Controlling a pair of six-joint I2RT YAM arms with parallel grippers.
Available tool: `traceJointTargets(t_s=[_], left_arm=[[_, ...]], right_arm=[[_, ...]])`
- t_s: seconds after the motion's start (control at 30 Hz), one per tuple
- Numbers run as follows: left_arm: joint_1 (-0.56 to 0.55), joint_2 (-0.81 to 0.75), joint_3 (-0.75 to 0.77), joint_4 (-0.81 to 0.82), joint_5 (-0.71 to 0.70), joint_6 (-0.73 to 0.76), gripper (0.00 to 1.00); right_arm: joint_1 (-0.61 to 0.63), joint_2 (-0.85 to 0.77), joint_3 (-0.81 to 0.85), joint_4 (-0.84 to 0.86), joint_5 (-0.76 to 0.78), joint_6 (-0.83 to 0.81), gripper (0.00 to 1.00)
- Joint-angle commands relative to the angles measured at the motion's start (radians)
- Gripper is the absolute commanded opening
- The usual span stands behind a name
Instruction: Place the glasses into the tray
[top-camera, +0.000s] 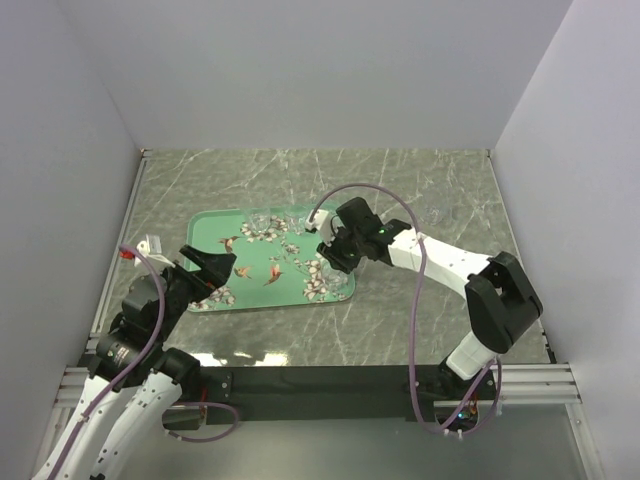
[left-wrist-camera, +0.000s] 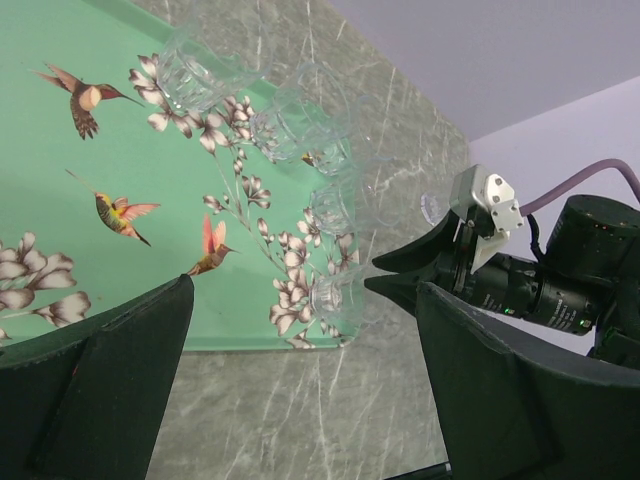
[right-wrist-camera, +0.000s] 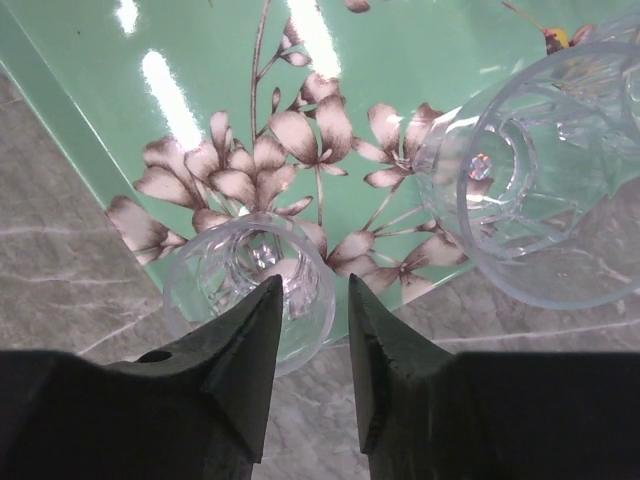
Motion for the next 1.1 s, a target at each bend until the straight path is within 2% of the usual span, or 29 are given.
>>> traceJointTargets(t_s=[0.0, 0.2, 0.33, 0.5, 0.6, 0.8, 1.07], left_arm=[[0.004, -0.002, 0.017, 0.015, -0.007, 0.0, 0.99], [0.004, -0.033, 0.012, -0.002, -0.017, -0.011, 0.99], [0.004, -0.037, -0.003, 0.021, -0.007, -0.02, 0.99], [0.003, -0.013, -0.013, 0.05, 0.007, -0.02, 1.0], [0.003, 0.0, -0.013, 0.065, 0.013, -0.014, 0.99], [0.003, 0.01, -0.023, 0.087, 0.027, -0.017, 0.99], [0.003, -0.002, -0.036, 0.088, 0.026, -0.02, 0.99]], right_arm=[[0.007, -0.019, 0.046, -0.013, 0.028, 0.017, 0.42], [0.001, -0.143, 0.06, -0.08, 0.049, -0.04, 0.48], [-0.046, -0.232, 0.089, -0.187, -0.012, -0.165, 0.49], [-0.222, -0.287, 0.15, -0.29, -0.144, -0.213, 0.49], [-0.313, -0.324, 0.148, -0.289, -0.178, -0.223, 0.49], [-0.474, -0.363, 0.094, -0.214, -0.187, -0.137, 0.49], [-0.67, -0.33, 0.08, -0.154, -0.225, -0.006, 0.5]])
